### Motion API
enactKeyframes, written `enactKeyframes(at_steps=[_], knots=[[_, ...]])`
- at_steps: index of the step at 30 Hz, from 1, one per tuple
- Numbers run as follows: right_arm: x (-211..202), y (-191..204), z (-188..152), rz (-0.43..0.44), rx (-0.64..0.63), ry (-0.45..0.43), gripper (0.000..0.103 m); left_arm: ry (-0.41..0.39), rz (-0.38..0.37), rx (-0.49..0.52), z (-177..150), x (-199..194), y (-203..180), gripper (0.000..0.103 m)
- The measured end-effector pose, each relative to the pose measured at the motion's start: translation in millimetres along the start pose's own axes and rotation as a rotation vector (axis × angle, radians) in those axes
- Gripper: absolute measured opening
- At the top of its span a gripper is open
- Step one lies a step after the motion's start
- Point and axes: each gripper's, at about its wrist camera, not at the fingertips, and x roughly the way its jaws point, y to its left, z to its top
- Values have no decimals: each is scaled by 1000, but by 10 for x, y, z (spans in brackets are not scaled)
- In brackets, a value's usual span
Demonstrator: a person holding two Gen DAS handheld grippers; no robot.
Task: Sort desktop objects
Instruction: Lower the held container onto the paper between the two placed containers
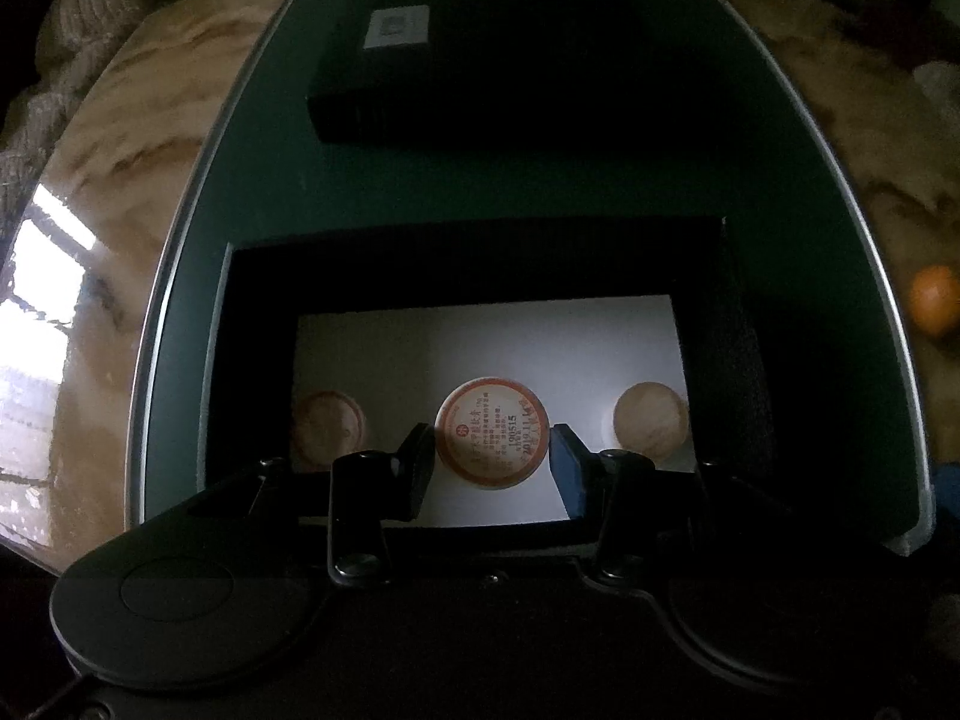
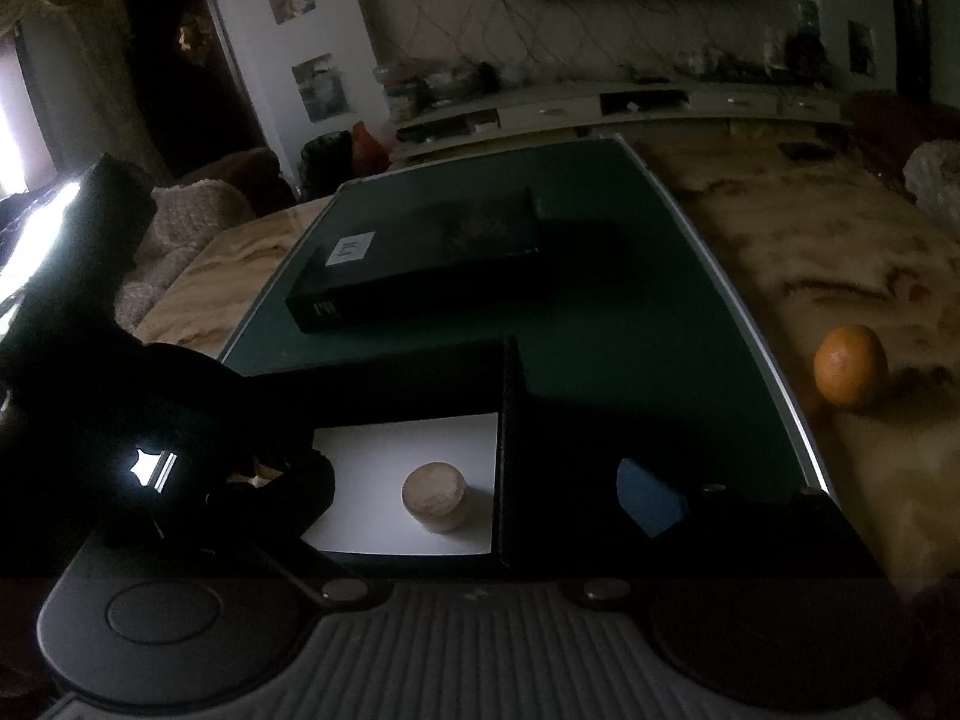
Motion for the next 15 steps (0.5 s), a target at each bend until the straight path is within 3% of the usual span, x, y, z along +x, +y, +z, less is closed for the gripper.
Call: enactKeyframes(at_steps=[15], knots=[[2,-67,-12,-1,13,5,103,29,20,-15,16,304,-9,41]])
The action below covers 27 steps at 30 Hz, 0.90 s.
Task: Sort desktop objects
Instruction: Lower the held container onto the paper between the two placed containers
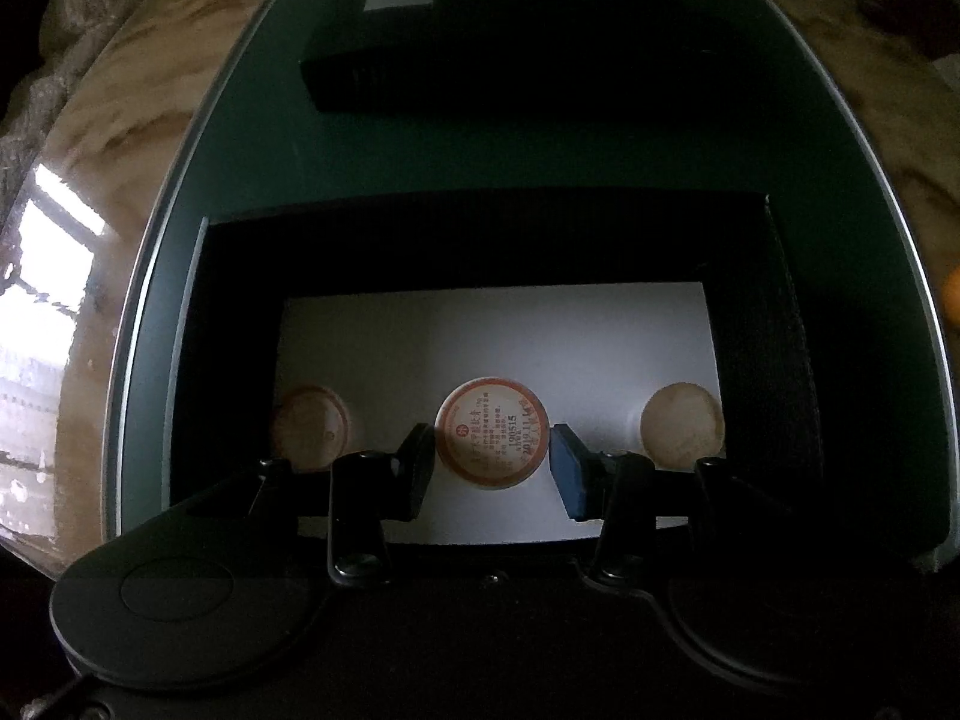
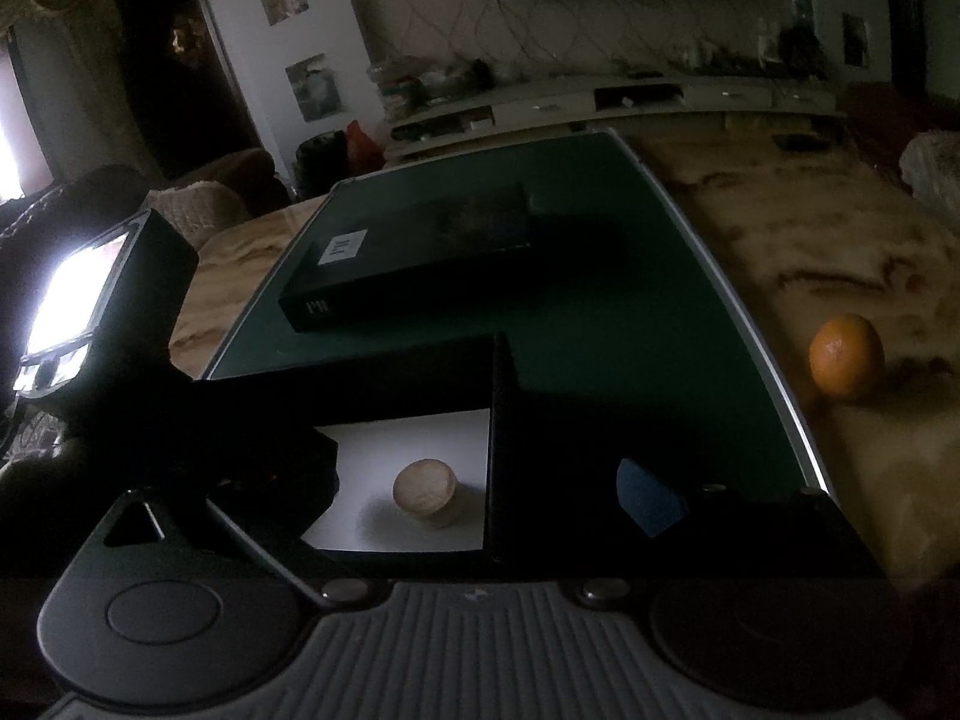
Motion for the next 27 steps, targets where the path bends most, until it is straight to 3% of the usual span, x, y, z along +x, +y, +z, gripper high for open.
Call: enactKeyframes(at_steps=[27], knots=[[17,-21,-8,-1,9,7,103,30,16,9,11,208,-43,41]])
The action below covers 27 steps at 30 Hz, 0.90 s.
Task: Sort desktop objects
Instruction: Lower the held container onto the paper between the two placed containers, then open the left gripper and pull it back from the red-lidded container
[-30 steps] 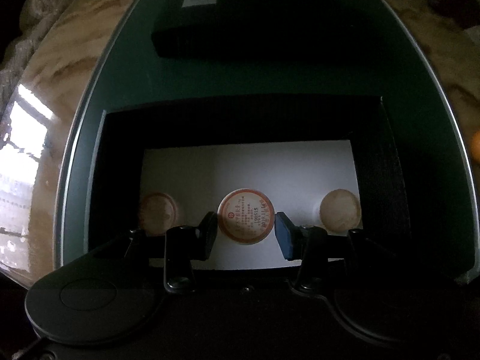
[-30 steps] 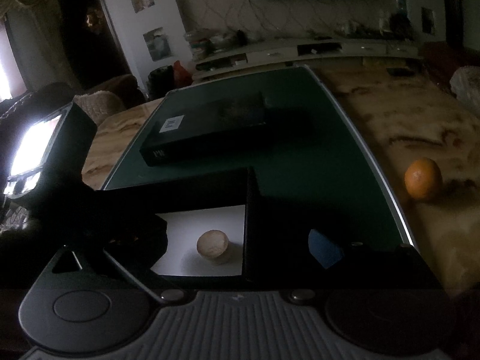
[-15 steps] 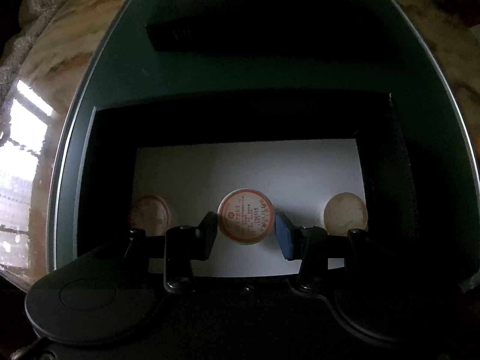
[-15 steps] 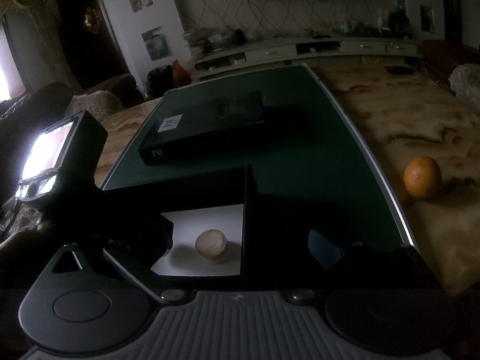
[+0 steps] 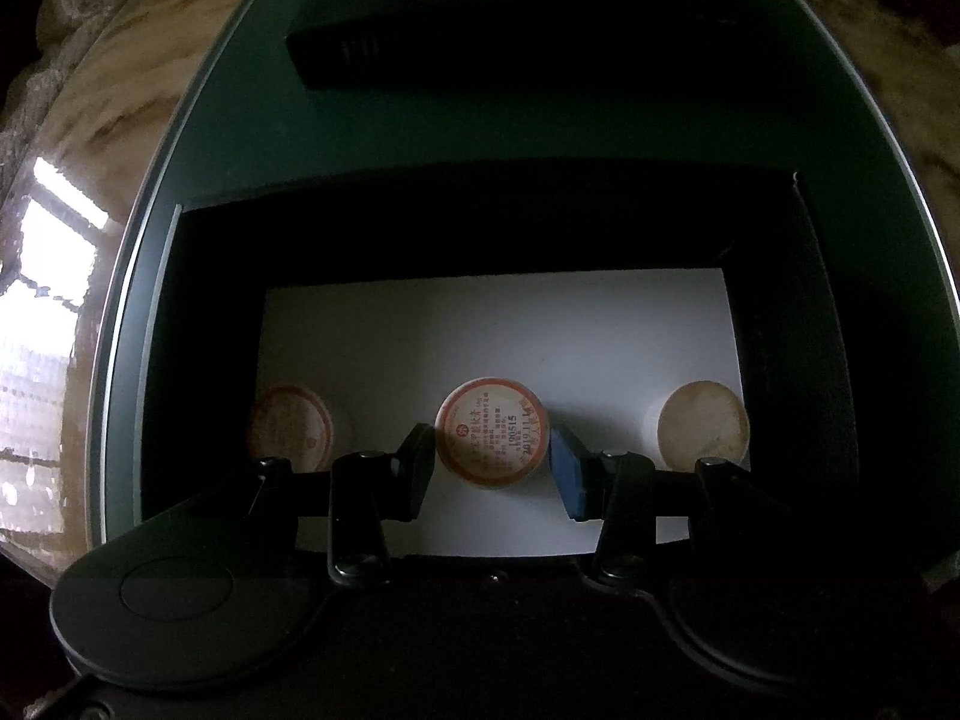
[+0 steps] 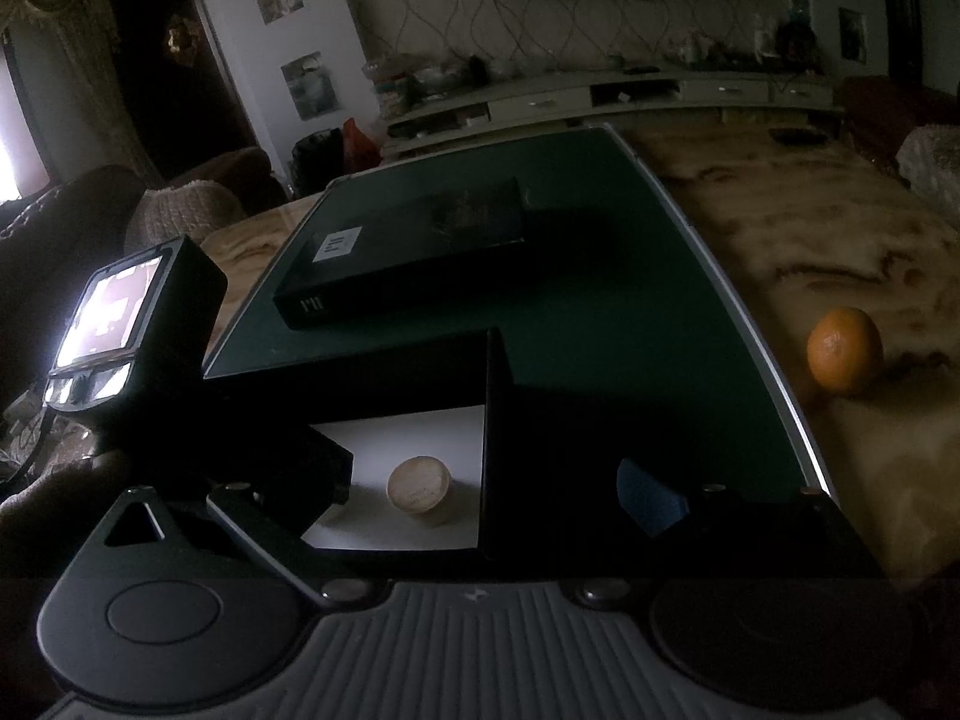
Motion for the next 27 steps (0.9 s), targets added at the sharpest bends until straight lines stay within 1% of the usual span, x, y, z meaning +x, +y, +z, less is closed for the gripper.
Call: enactKeyframes(at_steps=[10,17,19,24,27], knots=[[-51,-29,-2,4,2,0,103,6,-3,4,9,8,-10,41],[-6,-30,-3,1,2,-4,103,1,-8,4,8,-13,-8,42],[1,-28,-3,0,1,-5,103,-2,-13,4,10,-22,1,44],[-1,-10,1,-1,-4,-8,103,-11,-25,-2,-19,-105,40,45],[-11,9,14,-5,-10,-12,103,-38,-27,-8,-63,-265,98,46]])
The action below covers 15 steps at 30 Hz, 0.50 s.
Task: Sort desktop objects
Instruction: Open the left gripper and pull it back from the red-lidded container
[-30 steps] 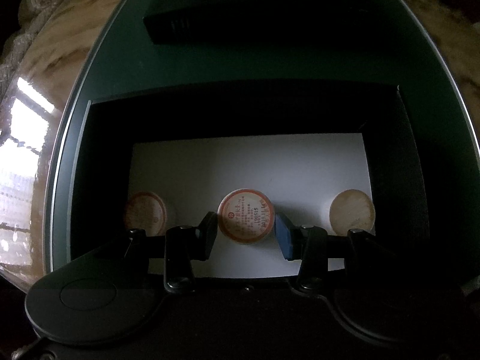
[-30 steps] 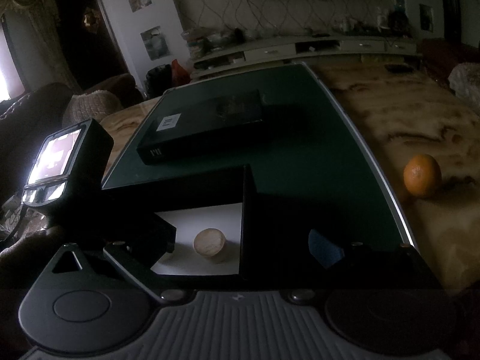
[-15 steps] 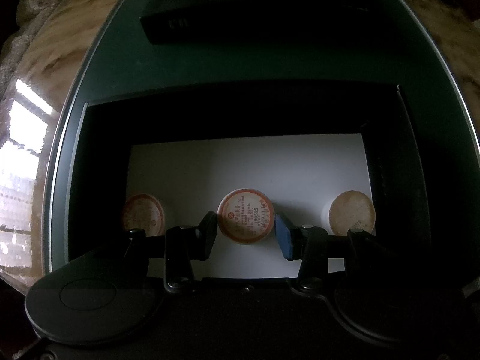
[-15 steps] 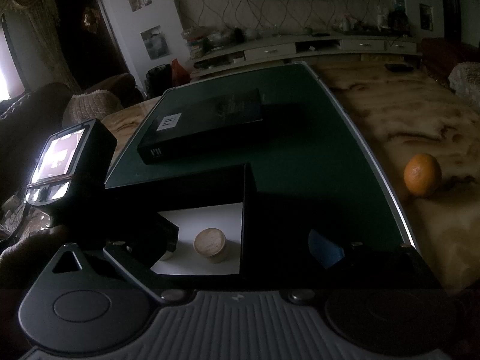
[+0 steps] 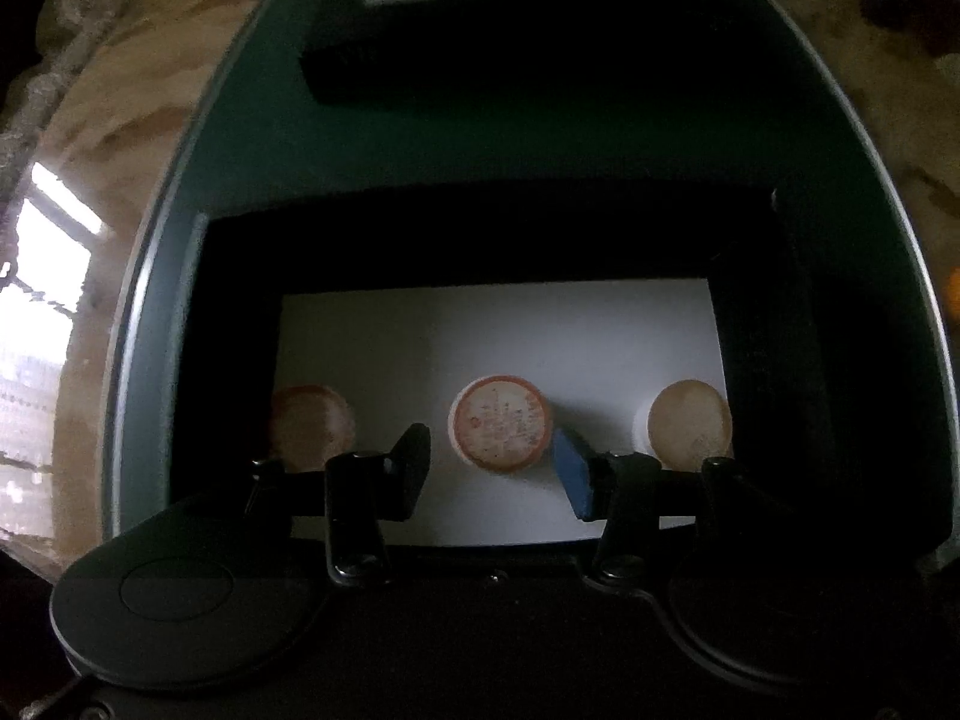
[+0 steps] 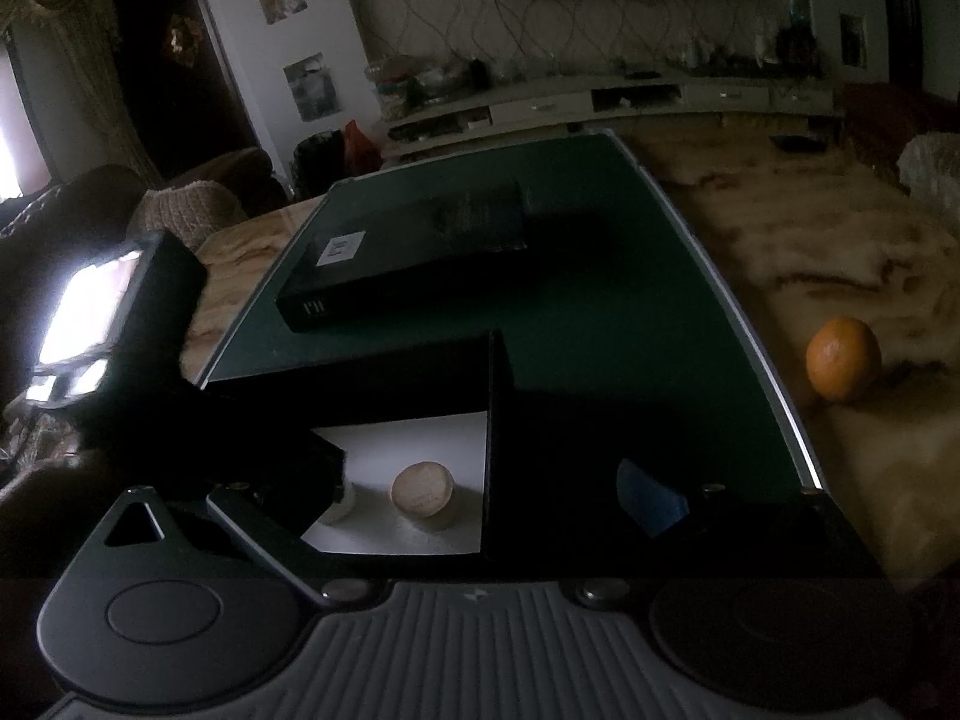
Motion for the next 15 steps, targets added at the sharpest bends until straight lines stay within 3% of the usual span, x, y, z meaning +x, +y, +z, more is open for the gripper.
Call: enactKeyframes(at_steps=[4,8,15], knots=[[-18,49,30,-10,-17,-2,103,-86,-14,-12,-101,-400,167,56],[-20,147,78,-27,-45,6,103,-188,19,-45,-289,-811,483,61],[32,529,90,-8,-106,51,103,-214,31,-132,-798,-1040,923,62]])
